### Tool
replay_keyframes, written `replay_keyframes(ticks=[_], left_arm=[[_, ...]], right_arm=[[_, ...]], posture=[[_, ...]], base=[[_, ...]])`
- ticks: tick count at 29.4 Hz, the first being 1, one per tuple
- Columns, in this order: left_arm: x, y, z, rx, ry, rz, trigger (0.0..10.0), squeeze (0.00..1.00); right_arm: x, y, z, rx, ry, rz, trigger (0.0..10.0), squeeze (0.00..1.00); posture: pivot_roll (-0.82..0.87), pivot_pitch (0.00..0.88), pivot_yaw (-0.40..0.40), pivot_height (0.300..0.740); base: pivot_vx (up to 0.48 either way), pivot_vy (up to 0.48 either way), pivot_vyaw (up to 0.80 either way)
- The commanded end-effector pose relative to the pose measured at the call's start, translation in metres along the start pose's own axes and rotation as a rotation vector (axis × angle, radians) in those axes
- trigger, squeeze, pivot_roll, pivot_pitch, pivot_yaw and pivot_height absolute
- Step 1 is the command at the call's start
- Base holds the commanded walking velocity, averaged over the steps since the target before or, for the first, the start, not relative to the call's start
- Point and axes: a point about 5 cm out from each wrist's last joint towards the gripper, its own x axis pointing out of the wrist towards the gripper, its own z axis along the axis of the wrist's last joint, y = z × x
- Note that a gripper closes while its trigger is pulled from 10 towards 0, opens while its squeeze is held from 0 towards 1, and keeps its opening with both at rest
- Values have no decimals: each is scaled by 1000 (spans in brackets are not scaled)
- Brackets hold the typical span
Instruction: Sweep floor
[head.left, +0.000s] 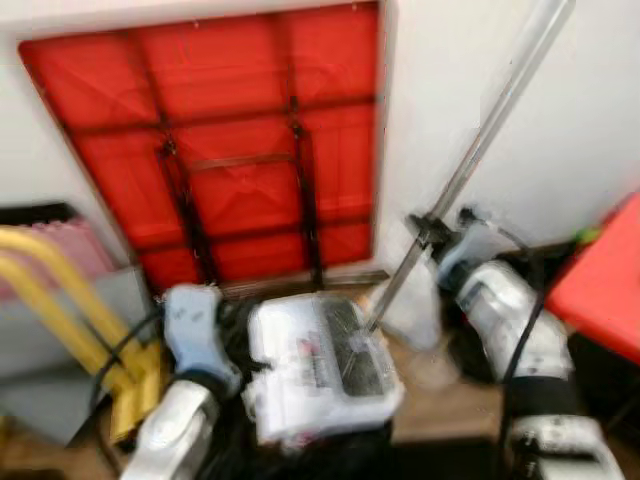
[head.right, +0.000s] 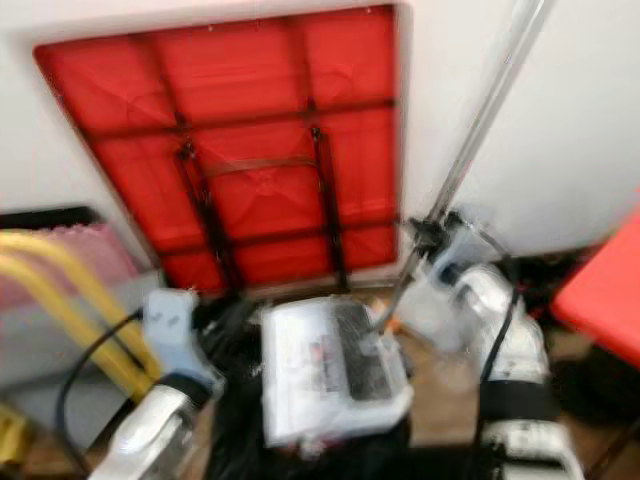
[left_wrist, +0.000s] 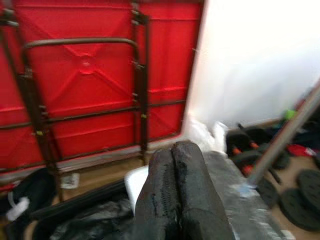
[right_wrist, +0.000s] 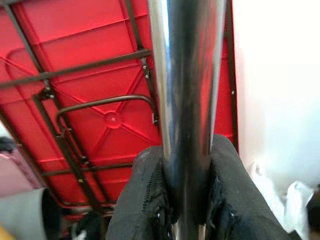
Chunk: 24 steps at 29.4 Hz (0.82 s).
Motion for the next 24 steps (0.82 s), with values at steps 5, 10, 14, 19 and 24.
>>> replay_keyframes(ticks=[5, 10, 14, 19, 24], left_arm=[[-9, 1, 0, 19, 44, 5, 10000, 0], [-16, -1, 4, 28, 56, 0, 10000, 0], [-23, -3, 8, 36, 70, -1, 10000, 0], [-27, -7, 11, 45, 82, -8, 10000, 0], [-31, -11, 16, 45, 89, -15, 10000, 0]], right_arm=[[5, 10, 15, -31, -52, 22, 10000, 0], [7, 11, 22, -48, -66, 27, 10000, 0], [10, 9, 27, -79, -71, 10, 10000, 0], [15, 8, 33, -98, -88, 1, 10000, 0], [23, 16, 44, -119, -129, 17, 10000, 0]], posture=[[-104, 88, -27, 740], [-91, 129, -25, 740], [-74, 166, -21, 740], [-69, 180, -14, 740], [-59, 197, -4, 740]], base=[[0, 0, 0], [0, 0, 0], [0, 0, 0], [0, 0, 0], [0, 0, 0]])
